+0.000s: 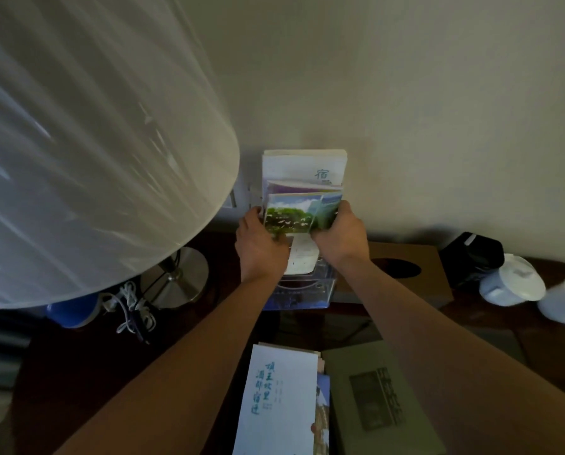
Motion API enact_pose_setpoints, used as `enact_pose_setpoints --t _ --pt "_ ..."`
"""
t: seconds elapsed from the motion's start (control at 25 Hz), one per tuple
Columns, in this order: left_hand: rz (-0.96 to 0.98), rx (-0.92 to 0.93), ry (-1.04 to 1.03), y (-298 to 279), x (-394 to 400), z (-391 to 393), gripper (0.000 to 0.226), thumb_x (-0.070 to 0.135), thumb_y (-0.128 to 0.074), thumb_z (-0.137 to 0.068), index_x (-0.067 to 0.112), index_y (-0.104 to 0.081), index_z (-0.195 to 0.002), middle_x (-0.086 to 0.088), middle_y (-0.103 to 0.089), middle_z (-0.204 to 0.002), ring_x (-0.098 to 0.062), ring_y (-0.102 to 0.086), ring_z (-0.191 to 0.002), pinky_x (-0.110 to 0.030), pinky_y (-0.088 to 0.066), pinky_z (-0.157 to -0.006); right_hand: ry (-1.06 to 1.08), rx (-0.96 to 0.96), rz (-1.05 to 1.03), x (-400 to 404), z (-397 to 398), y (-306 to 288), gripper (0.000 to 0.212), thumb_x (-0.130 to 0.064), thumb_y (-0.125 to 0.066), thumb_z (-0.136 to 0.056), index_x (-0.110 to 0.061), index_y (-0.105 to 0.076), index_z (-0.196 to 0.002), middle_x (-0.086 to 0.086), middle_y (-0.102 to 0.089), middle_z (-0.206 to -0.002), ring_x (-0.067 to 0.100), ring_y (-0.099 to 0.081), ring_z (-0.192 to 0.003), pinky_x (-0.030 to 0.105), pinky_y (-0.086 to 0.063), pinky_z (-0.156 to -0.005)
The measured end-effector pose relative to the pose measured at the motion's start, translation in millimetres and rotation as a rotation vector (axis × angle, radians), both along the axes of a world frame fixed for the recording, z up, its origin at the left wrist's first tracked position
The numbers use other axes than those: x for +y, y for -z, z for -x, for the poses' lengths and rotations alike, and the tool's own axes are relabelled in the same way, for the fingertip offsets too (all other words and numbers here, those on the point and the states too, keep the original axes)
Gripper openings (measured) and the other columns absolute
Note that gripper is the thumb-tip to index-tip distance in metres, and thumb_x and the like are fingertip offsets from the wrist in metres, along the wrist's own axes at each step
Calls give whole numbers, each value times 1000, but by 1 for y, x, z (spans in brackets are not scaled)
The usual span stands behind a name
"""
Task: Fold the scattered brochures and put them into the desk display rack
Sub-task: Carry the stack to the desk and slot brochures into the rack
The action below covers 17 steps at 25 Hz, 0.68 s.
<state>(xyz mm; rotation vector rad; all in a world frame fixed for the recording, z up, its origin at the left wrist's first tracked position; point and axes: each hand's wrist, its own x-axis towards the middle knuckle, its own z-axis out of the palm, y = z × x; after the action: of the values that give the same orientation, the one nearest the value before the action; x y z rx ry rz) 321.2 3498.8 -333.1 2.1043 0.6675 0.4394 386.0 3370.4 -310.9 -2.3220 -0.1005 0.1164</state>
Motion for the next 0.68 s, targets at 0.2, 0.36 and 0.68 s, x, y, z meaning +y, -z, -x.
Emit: enact_pose_setpoints --t 0.2,0.36,0.68 --pt "-70 -6 -50 -12 -4 13 86 15 -73 -82 12 -25 -153 -15 -39 -146 -34 -36 -135 -50 -34 -112 30 -33 -52 -4 13 -5 64 -22 -75 -83 -22 -43 -139 4 -57 -134 25 -61 -114 46 -56 -91" --pt "19 92 35 -12 -6 34 90 24 -71 -88 15 -15 -158 -12 -26 -160 -33 -24 -145 -53 -28 -118 64 -123 -42 -14 55 5 62 -20 -75 -83 -24 -44 -137 1 -53 -129 20 -58 -111 38 -55 -85" --pt "122 626 33 73 -37 205 73 31 -63 -91 14 -29 -153 -13 -35 -153 -34 -32 -140 -50 -34 -113 81 399 152 -72 237 104 40 -24 -56 -92 -29 -51 -131 -1 -59 -119 16 -63 -92 39 -61 -76"
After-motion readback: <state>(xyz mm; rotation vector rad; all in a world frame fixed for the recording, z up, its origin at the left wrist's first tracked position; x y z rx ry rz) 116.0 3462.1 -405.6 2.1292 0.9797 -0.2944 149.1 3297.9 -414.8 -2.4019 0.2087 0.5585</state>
